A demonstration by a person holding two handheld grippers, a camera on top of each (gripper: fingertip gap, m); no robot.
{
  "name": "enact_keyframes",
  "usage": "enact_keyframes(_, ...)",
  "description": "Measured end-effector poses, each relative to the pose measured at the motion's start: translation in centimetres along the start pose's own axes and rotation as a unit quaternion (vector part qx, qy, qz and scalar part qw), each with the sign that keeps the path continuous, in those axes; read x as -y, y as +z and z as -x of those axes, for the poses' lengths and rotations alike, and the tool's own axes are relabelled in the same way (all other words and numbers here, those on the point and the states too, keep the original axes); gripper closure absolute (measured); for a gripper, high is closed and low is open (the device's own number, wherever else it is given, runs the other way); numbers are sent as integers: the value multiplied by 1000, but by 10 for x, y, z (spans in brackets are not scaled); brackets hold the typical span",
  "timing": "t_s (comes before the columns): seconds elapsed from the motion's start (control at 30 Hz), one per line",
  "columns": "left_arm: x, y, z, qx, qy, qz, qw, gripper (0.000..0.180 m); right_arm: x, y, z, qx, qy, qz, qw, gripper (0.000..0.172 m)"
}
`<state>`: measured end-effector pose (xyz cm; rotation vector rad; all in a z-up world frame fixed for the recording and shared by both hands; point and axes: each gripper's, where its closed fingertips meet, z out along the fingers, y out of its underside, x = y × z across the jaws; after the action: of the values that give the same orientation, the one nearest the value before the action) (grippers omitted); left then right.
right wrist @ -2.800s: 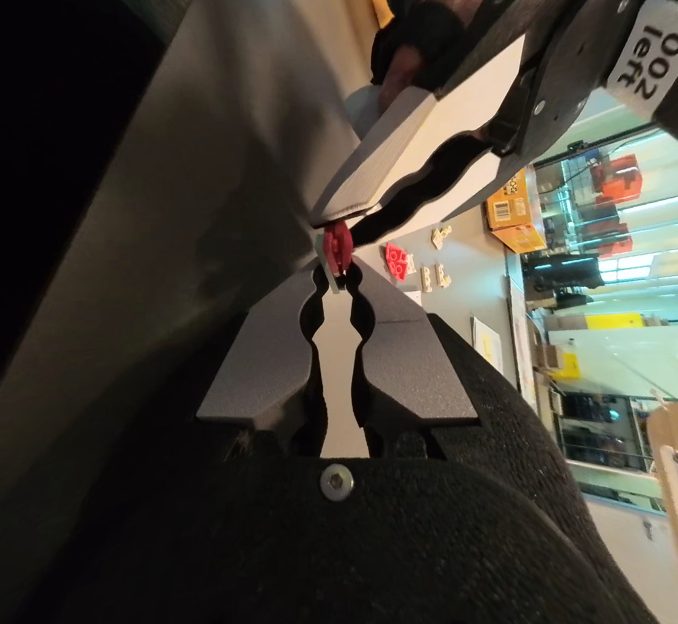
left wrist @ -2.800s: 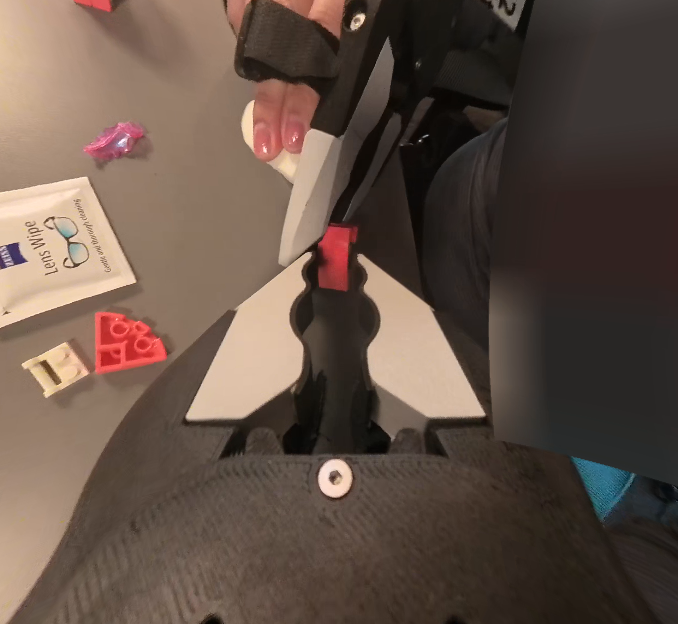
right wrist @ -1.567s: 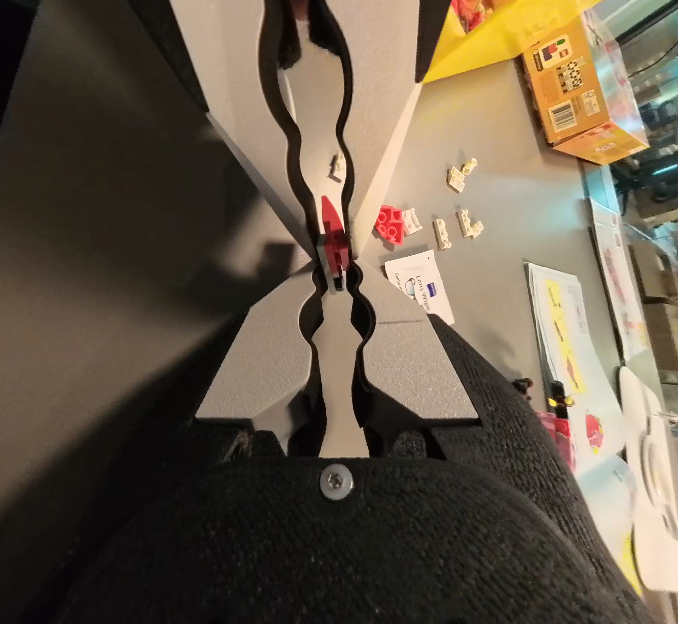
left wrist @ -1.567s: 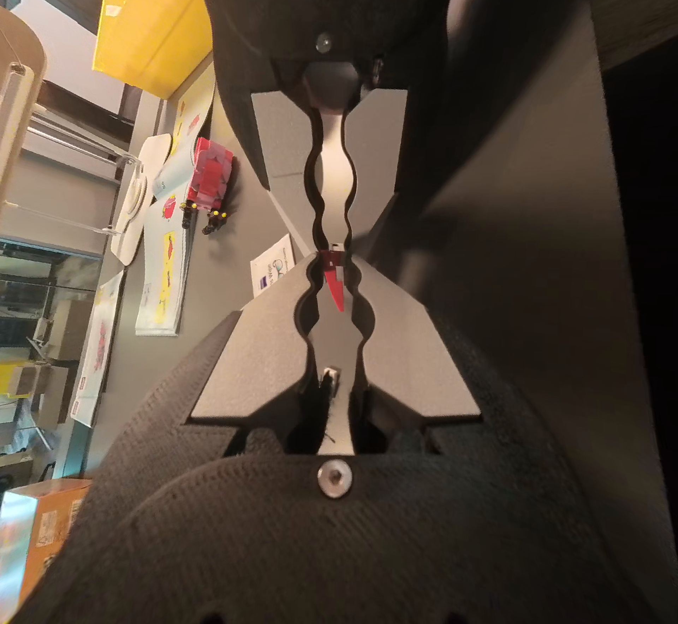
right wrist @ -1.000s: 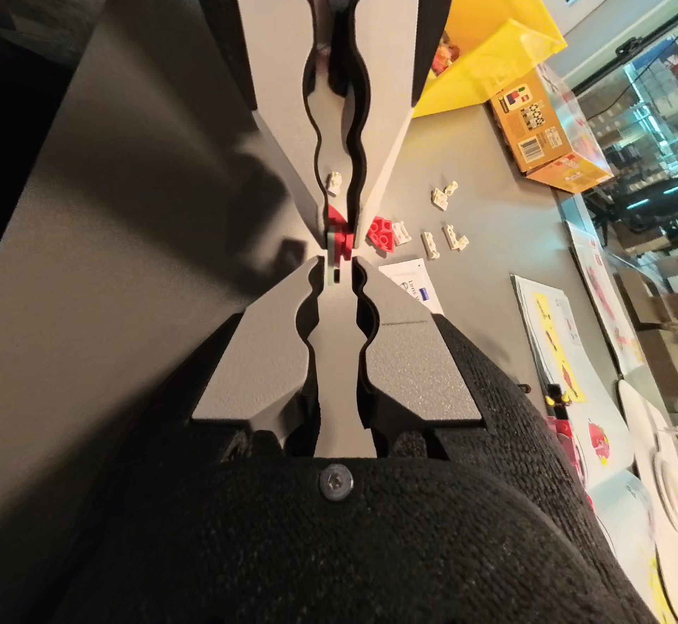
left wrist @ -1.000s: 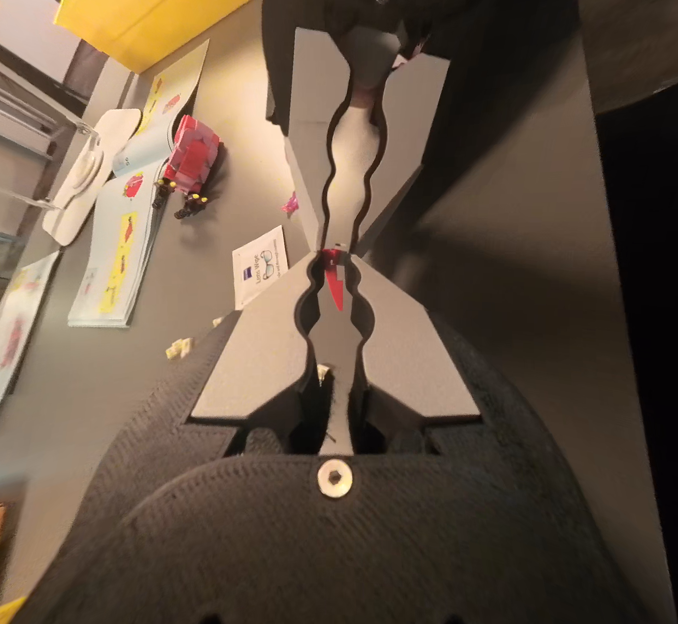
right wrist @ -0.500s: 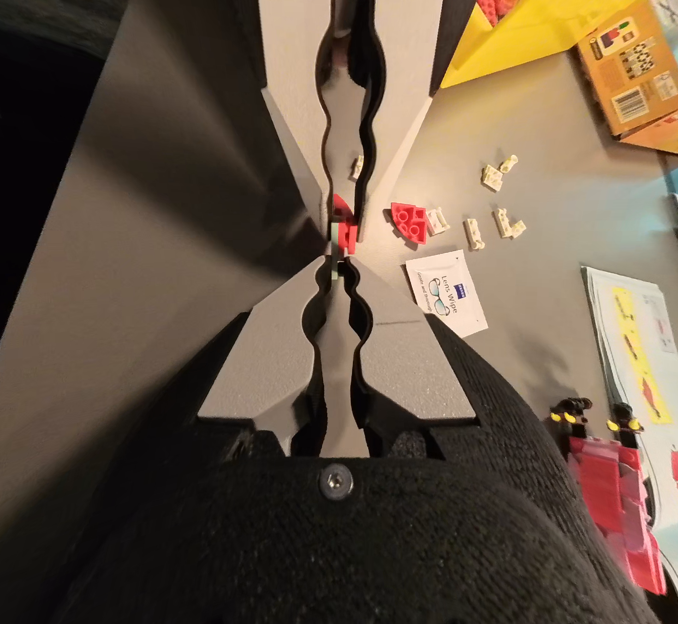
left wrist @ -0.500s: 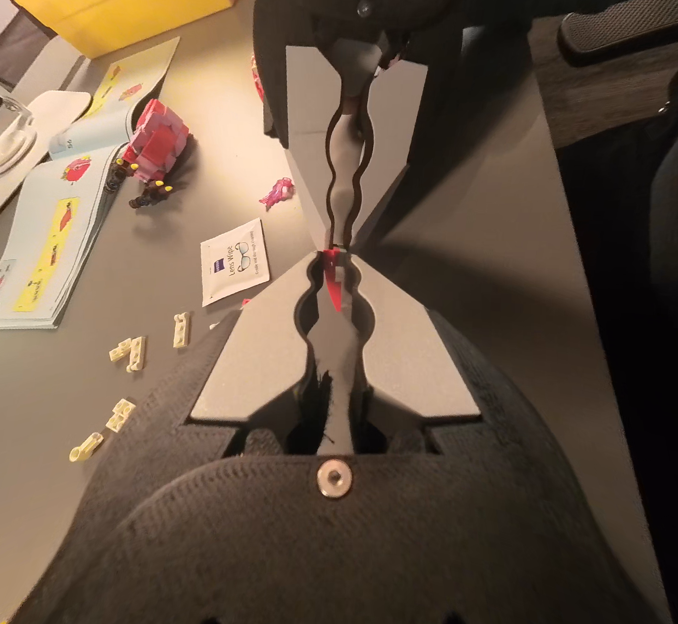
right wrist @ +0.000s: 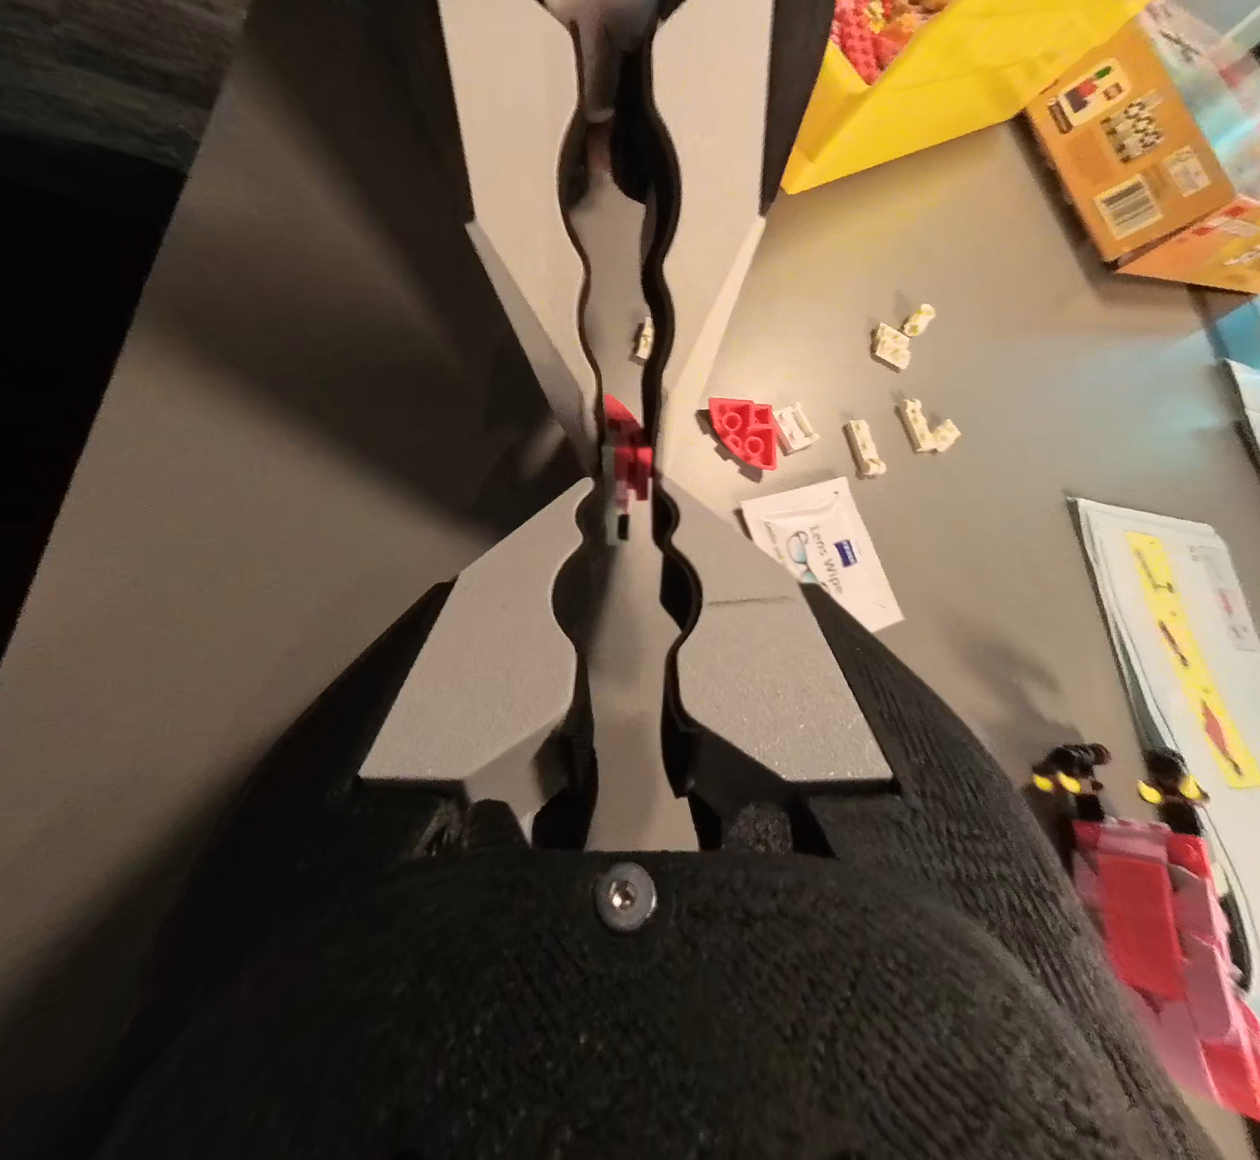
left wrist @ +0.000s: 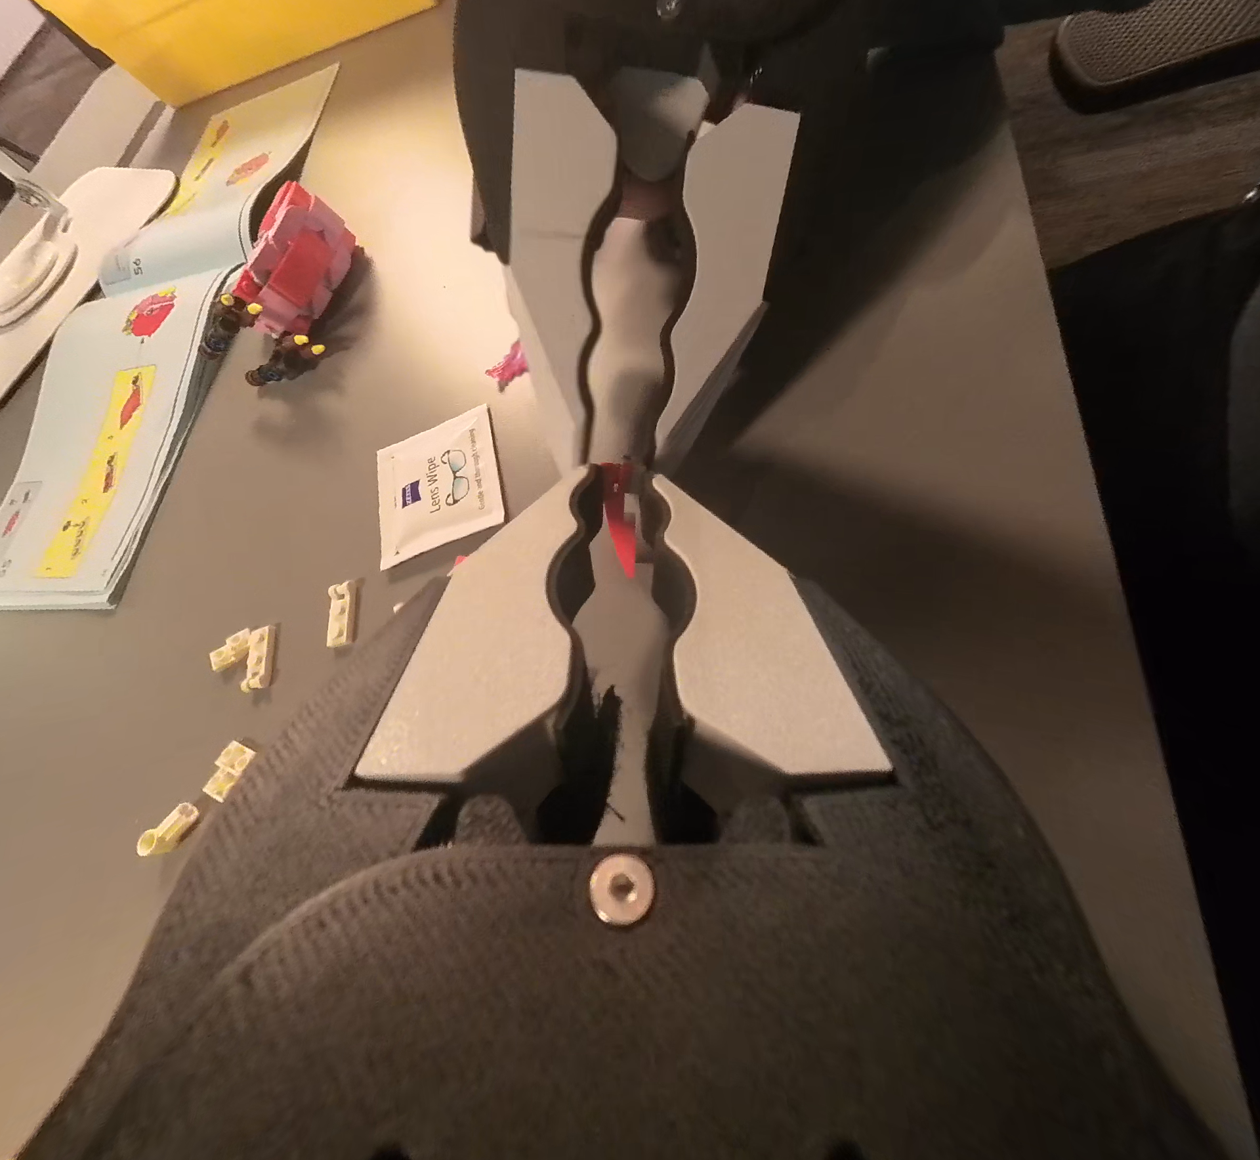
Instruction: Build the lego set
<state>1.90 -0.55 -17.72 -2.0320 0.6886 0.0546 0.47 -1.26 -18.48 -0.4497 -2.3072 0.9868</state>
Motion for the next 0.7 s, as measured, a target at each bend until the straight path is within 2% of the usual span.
enact_keyframes(0.13, 0, 0, 0, 2, 2, 0, 1000, 172, 0, 1, 2, 5, 0, 4, 1000, 162)
enact_keyframes(0.43, -2, -1, 0, 19, 38, 11, 999, 172, -1, 1, 1, -43, -40, 19, 998, 162)
enact_keyframes(0.7, 3, -4, 8, 24, -13, -13, 1000, 172, -1, 1, -8, -45, -14, 6, 999, 160)
